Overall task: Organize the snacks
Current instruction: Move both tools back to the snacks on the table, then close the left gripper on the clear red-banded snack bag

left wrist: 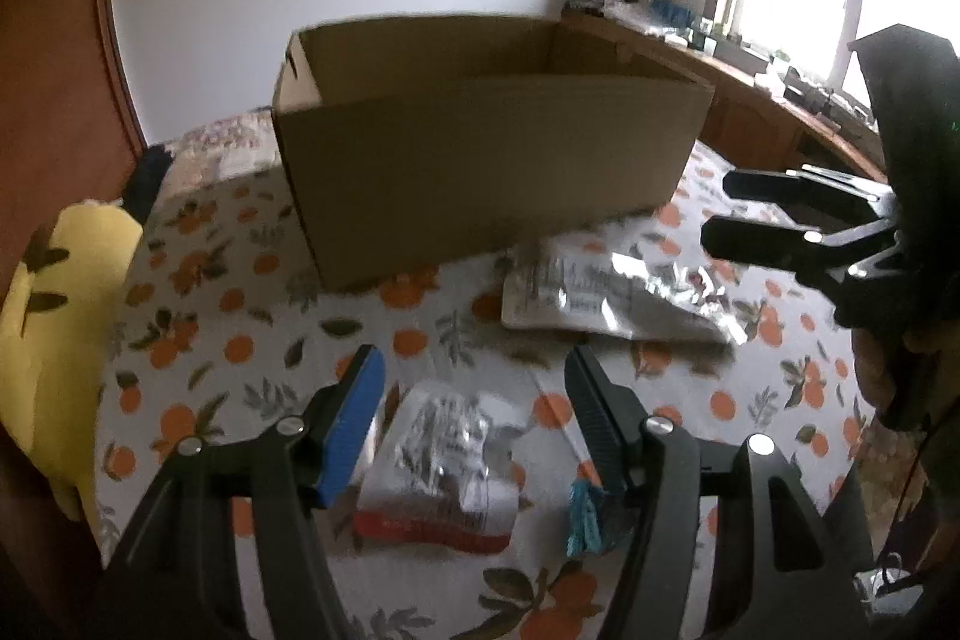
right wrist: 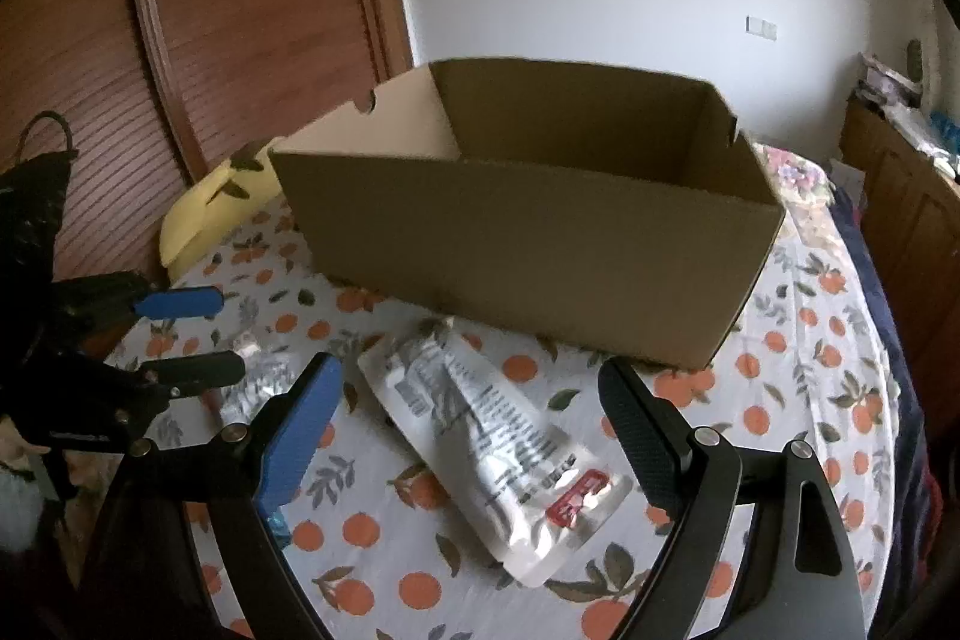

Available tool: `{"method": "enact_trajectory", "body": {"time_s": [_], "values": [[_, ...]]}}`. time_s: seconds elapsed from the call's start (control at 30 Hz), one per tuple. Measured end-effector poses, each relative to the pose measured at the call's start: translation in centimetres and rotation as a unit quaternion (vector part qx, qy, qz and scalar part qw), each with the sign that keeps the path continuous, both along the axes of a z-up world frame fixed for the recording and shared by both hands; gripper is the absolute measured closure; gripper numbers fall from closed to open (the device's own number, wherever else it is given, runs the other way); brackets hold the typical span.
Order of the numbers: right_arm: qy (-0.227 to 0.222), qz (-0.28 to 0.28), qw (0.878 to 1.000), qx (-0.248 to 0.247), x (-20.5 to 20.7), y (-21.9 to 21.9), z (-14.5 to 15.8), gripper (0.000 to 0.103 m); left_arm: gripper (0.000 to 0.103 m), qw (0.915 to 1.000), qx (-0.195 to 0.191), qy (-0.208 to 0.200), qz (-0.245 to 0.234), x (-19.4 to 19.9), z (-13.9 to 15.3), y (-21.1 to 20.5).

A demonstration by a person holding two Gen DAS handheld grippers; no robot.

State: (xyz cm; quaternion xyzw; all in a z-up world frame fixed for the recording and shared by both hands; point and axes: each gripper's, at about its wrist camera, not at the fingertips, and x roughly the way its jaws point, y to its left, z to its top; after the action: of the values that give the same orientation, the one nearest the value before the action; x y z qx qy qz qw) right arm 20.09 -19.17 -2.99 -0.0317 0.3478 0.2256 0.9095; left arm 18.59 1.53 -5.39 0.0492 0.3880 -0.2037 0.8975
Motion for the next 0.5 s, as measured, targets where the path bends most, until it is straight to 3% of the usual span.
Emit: {"method": "enact_trajectory", "body": {"time_s": [0.5], "values": [[0.022, 0.001, 1.000, -0.018, 0.1, 0.2, -3.9, 0.014, 0.041, 0.9978, 0.060, 0.029, 0.001, -0.2, -3.8, -0.6]]}}
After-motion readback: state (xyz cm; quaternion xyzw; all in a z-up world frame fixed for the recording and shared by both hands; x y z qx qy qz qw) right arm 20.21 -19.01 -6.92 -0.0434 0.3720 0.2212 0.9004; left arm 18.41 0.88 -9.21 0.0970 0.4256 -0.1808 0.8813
